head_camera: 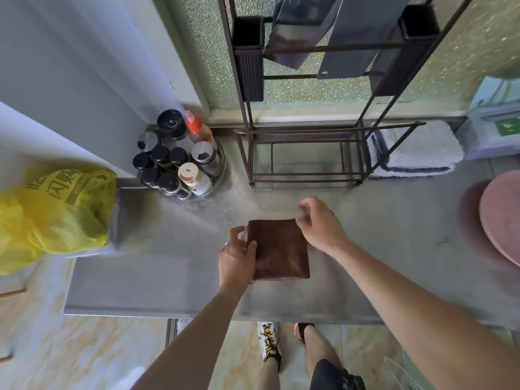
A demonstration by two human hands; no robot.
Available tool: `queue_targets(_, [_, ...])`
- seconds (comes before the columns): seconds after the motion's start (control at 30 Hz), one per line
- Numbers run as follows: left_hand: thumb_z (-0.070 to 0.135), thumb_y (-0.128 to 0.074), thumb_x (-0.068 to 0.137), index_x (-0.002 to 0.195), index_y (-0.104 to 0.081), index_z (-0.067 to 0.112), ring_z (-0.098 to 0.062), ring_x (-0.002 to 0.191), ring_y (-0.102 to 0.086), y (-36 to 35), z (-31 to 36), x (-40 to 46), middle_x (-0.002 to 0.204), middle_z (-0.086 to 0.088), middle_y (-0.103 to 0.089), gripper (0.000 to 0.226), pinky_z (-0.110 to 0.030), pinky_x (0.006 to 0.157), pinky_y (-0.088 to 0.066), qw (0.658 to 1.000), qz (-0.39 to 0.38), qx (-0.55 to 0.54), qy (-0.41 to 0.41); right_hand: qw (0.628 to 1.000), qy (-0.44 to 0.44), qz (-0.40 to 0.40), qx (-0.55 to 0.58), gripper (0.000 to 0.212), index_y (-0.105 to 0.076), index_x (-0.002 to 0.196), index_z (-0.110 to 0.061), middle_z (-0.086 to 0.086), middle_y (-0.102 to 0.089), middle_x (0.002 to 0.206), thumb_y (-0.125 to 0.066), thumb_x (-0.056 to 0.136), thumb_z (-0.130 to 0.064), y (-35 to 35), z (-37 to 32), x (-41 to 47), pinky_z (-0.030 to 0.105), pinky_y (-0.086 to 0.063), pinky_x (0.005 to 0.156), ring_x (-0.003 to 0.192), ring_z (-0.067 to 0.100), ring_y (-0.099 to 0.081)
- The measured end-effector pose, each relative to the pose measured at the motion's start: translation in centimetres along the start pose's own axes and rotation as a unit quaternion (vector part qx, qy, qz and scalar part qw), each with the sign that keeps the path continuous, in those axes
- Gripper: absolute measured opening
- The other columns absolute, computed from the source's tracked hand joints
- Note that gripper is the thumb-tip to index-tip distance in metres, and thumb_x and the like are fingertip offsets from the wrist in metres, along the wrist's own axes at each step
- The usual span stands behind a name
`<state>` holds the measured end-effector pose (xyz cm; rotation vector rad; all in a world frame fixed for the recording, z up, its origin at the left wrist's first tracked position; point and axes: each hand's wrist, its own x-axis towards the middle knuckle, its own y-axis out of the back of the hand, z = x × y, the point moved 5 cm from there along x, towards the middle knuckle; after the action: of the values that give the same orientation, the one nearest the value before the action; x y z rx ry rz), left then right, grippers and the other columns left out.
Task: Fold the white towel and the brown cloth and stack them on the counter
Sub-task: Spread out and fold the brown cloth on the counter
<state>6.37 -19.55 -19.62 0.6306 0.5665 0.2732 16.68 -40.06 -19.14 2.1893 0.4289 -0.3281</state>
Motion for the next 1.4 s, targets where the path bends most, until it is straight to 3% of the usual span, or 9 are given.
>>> queue_targets(0.1, [0.020,-0.060,0.094,0.137,-0.046,0.025,-0.025,0.112,-0.053,0.1,1.3,-1.2,0.128,-0.005,-0.054,0.046,-0.038,0.087,-0.051,0.979,0.043,0.125,-0.154,0.981,0.138,0.111,-0.081,0.025,-0.053,0.120,-0.017,0.005,-0.056,0.120,-0.051,0.097,-0.026,-0.7,-1.9,-3.8,0.039,-0.050,0.092,0.109,0.025,-0.056])
queue_targets(0.2, [0.022,-0.051,0.099,0.154,-0.028,0.029,-0.023,0.152,-0.020,-1.6,1.0,-2.1,0.164,-0.005,-0.023,0.060,-0.036,0.119,-0.033,0.910,-0.016,0.272,-0.314,0.955,0.240,0.039,-0.168,0.040,-0.045,0.140,-0.016,0.005,-0.041,0.154,-0.040,0.103,-0.030,-3.8,-1.7,-7.0,0.039,-0.035,0.116,0.144,0.023,-0.034])
queue_targets(0.3, [0.036,-0.036,0.105,0.159,-0.006,0.029,-0.020,0.156,0.001,-2.9,-1.4,-2.3,0.169,-0.003,0.000,0.063,-0.043,0.124,-0.025,0.874,-0.079,0.339,-0.340,0.932,0.254,-0.036,-0.257,0.059,-0.017,0.156,-0.017,0.004,-0.009,0.167,-0.031,0.103,-0.040,-5.8,1.2,-8.0,0.043,-0.019,0.124,0.154,0.020,-0.001])
queue_targets(0.43, [0.047,-0.031,0.105,0.159,-0.008,0.026,-0.020,0.156,-0.001,-2.7,-2.4,-2.4,0.169,-0.005,-0.001,0.063,-0.042,0.121,-0.029,0.868,-0.082,0.359,-0.333,0.922,0.265,-0.075,-0.273,0.068,-0.003,0.157,-0.019,0.001,0.003,0.167,-0.030,0.102,-0.049,-5.7,2.4,-7.9,0.043,-0.016,0.123,0.153,0.016,0.007])
queue_targets(0.6, [0.034,-0.046,0.103,0.146,-0.045,0.022,-0.026,0.147,-0.032,-1.2,0.3,-1.4,0.161,-0.007,-0.034,0.044,-0.042,0.113,-0.043,0.923,-0.026,0.237,-0.302,0.979,0.171,0.023,-0.110,0.068,-0.024,0.154,-0.013,0.007,-0.019,0.165,-0.049,0.099,-0.044,-3.0,1.6,-6.4,0.039,-0.024,0.122,0.152,0.021,-0.015])
queue_targets(0.77, [0.025,-0.067,0.090,0.145,-0.043,0.021,-0.028,0.129,-0.043,0.0,2.6,2.8,0.140,-0.007,-0.053,0.060,-0.044,0.103,-0.048,0.943,-0.043,0.233,-0.233,0.997,0.054,0.036,-0.033,0.063,-0.045,0.141,-0.012,0.007,-0.057,0.134,-0.072,0.086,-0.029,-0.9,0.9,-2.0,0.038,-0.039,0.108,0.125,0.028,-0.051])
queue_targets(1.07, [0.015,-0.071,0.080,0.105,-0.070,0.018,-0.023,0.112,-0.050,-0.3,3.3,4.4,0.110,-0.004,-0.060,0.025,-0.035,0.093,-0.049,0.942,-0.132,0.242,-0.192,0.997,0.027,-0.065,-0.042,0.029,-0.069,0.107,-0.018,0.003,-0.057,0.102,-0.076,0.079,-0.016,-1.2,0.4,-0.7,0.028,-0.044,0.084,0.095,0.023,-0.059])
queue_targets(1.2, [0.006,-0.068,0.073,0.105,-0.065,0.022,-0.023,0.095,-0.064,0.1,2.9,4.1,0.099,0.001,-0.070,0.036,-0.038,0.083,-0.054,0.954,-0.162,0.182,-0.175,0.997,0.042,-0.064,-0.007,0.024,-0.064,0.092,-0.024,-0.004,-0.062,0.096,-0.077,0.075,-0.012,-0.7,0.6,-1.6,0.024,-0.040,0.074,0.084,0.015,-0.059])
queue_targets(1.4, [0.012,-0.080,0.074,0.106,-0.070,0.020,-0.017,0.088,-0.058,0.4,1.5,2.5,0.101,0.001,-0.061,0.034,-0.035,0.082,-0.052,0.947,-0.185,0.184,-0.188,0.997,0.059,-0.056,0.004,0.044,-0.061,0.111,-0.019,-0.003,-0.065,0.108,-0.080,0.070,-0.017,-1.8,1.8,-4.0,0.027,-0.045,0.083,0.094,0.016,-0.060])
